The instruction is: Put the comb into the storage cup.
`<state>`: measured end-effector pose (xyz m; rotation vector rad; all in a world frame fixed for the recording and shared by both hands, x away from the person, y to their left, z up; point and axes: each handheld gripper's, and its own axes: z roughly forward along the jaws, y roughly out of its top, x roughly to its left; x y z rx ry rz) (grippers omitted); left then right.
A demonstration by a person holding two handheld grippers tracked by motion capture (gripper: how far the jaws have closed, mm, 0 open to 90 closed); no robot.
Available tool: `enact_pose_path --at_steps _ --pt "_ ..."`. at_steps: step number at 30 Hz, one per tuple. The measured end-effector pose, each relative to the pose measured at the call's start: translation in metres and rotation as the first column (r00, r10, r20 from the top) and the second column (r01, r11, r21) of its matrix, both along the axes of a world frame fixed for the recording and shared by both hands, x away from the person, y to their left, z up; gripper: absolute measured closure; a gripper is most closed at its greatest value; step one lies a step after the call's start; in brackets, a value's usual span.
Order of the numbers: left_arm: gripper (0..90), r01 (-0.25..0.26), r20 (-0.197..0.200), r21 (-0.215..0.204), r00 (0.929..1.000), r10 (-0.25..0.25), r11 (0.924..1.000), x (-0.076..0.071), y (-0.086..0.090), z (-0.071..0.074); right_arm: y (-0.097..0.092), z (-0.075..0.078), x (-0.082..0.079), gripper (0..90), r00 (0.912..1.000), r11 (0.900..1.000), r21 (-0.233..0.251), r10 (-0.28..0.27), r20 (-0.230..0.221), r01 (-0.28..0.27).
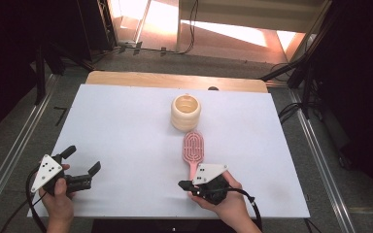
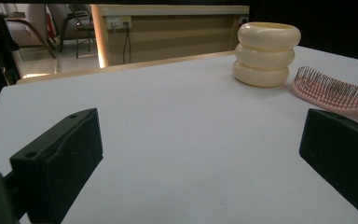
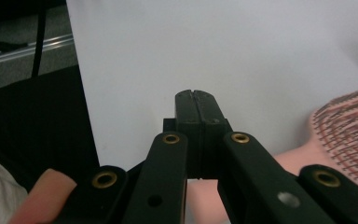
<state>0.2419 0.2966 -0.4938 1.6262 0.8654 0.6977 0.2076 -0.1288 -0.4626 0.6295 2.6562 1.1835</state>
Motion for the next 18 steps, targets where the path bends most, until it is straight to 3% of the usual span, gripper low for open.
enact_pose_path --at_steps 5,12,18 --pt "0.0 -0.001 -0.001 0.002 1.0 0.001 1.0 0.0 0.0 0.0 0.006 -0.009 -0.001 88.0 0.9992 0.9993 -0.03 0.023 -0.034 -0.024" --pt "0.0 0.0 -0.002 -0.001 1.0 0.0 1.0 0.0 0.0 0.0 0.01 -0.02 0.003 88.0 0.9985 0.9951 -0.099 -0.002 -0.055 -0.004" --pt "0.0 0.002 -0.003 -0.001 1.0 -0.002 1.0 0.0 0.0 0.0 0.006 -0.025 0.006 88.0 0.9955 0.9926 -0.12 -0.028 -0.091 0.017"
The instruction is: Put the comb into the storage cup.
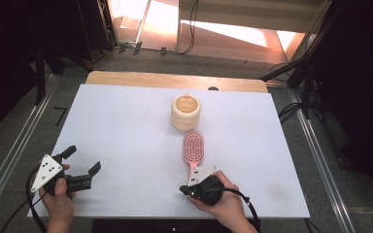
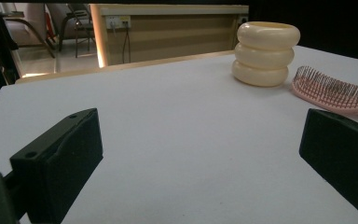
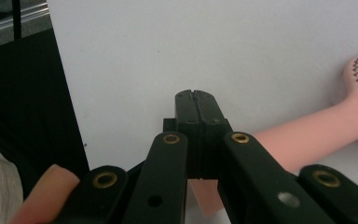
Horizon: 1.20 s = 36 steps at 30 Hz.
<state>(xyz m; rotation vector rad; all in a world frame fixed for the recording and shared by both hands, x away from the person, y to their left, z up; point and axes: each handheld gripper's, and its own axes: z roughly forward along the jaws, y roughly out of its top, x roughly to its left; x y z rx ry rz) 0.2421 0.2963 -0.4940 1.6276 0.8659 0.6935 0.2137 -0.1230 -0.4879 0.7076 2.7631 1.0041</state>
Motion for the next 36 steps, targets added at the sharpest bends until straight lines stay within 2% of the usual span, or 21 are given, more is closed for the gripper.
enact_pose_path --at_steps 5,18,28,36 --pt "0.0 0.001 0.0 0.0 1.0 -0.001 1.0 0.0 0.0 0.0 -0.004 -0.001 -0.001 88.0 0.9998 0.9999 -0.01 -0.008 -0.019 0.007" --pt "0.0 0.004 0.0 0.0 1.0 -0.004 1.0 0.0 0.0 0.0 -0.012 0.0 -0.003 88.0 0.9989 0.9987 -0.04 -0.034 -0.034 0.032" --pt "0.0 0.004 -0.001 0.001 1.0 -0.004 1.0 0.0 0.0 0.0 -0.036 -0.001 -0.002 88.0 0.9935 0.9931 -0.066 -0.101 -0.052 0.097" --pt "0.0 0.004 -0.001 0.003 1.0 -0.004 1.0 0.0 0.0 0.0 -0.057 -0.001 0.0 88.0 0.9881 0.9858 -0.09 -0.147 -0.046 0.142"
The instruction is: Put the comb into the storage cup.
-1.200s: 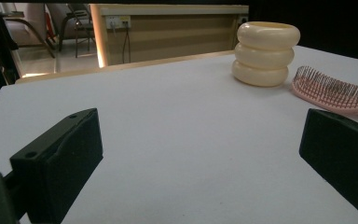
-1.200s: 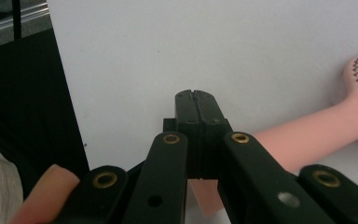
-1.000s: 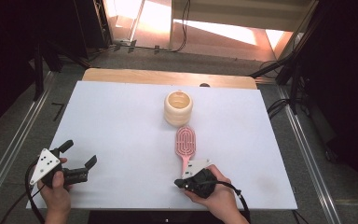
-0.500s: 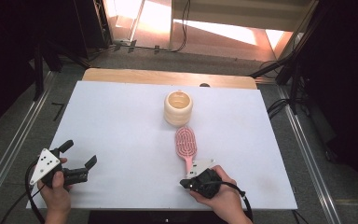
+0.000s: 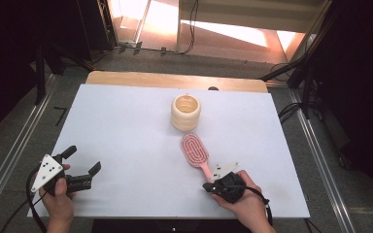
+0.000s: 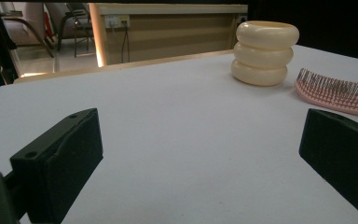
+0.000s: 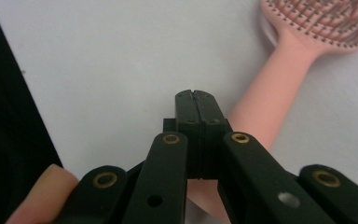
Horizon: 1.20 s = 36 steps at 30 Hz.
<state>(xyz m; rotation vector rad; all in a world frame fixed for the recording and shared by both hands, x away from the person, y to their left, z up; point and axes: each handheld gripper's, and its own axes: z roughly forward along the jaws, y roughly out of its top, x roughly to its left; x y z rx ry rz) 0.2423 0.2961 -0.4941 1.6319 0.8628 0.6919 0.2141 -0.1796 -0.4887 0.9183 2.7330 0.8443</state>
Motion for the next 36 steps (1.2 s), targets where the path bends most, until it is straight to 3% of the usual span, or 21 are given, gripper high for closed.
enact_pose_path --at_steps 14,36 --pt "0.0 0.001 0.0 -0.002 1.0 -0.001 1.0 0.0 0.0 0.0 -0.03 0.0 0.009 87.9 0.9964 0.9959 -0.031 -0.085 -0.002 0.084" --pt "0.2 0.005 0.0 0.0 1.0 -0.005 1.0 0.0 0.0 0.0 -0.055 0.005 0.029 87.9 0.9928 0.9888 -0.089 -0.119 0.012 0.119"
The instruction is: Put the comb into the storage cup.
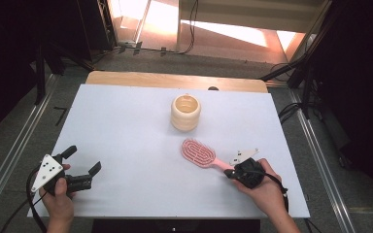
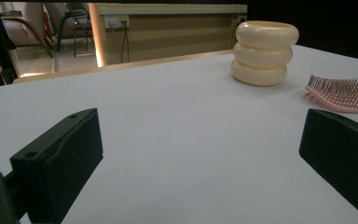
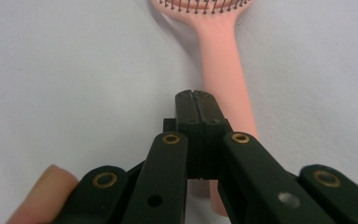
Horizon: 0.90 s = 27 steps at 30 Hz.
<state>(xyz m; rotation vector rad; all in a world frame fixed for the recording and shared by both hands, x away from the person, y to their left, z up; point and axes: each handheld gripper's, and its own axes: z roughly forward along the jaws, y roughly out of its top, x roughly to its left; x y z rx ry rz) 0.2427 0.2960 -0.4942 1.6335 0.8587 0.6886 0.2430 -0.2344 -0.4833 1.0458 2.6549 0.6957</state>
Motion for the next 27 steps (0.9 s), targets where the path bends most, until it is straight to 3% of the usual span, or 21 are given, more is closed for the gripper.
enact_pose_path --at_steps 20,24,27 --pt "0.3 0.001 0.0 0.002 1.0 -0.001 1.0 0.0 0.0 0.0 -0.018 0.0 0.019 87.9 0.9998 0.9995 -0.033 -0.003 -0.018 0.002" --pt "0.3 0.002 0.0 0.001 1.0 -0.002 1.0 0.0 0.0 0.0 -0.019 0.004 0.017 85.6 0.9996 0.9993 -0.024 0.028 -0.009 -0.029" --pt "0.3 0.002 0.0 0.005 1.0 -0.002 1.0 0.0 0.0 0.0 -0.016 0.008 0.015 79.1 0.9962 0.9959 -0.026 0.087 -0.001 -0.087"
